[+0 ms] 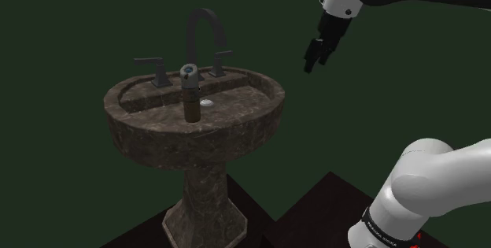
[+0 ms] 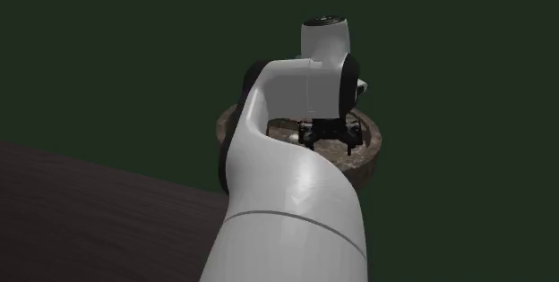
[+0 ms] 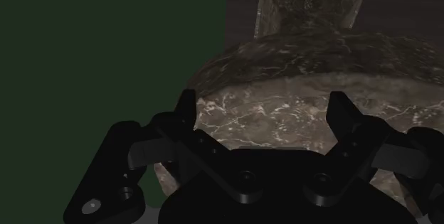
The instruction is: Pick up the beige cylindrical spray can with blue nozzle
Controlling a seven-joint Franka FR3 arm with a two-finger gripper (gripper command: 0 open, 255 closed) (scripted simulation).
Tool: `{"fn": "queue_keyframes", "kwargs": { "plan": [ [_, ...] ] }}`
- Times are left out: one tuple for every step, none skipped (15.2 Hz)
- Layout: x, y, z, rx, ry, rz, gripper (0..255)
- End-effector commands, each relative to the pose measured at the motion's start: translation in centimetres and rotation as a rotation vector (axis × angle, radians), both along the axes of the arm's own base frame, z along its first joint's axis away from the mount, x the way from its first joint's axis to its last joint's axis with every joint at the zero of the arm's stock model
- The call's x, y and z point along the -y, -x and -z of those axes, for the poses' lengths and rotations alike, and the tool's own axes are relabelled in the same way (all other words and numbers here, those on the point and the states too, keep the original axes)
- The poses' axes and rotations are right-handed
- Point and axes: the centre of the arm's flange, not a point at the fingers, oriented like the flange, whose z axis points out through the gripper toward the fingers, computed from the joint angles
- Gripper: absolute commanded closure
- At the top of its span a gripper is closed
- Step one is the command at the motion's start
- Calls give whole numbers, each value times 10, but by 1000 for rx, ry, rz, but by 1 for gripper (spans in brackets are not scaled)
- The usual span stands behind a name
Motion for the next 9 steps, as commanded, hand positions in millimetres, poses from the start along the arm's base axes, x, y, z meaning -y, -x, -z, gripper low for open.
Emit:
{"fn": "queue_keyframes", "kwargs": {
  "plan": [
    [0,0,0,0,0,0,0],
    [-9,-9,1,0,-4,2,0],
    [-19,-18,2,0,-7,3,0],
    [-28,-26,3,0,-11,5,0],
    [-37,-35,4,0,-15,7,0],
    [-47,-44,5,0,-18,8,0],
    [-56,-53,6,0,-22,10,0],
    [-65,-62,7,-1,-26,12,0],
    [-74,-71,7,-1,-29,13,0]
  ]
}}
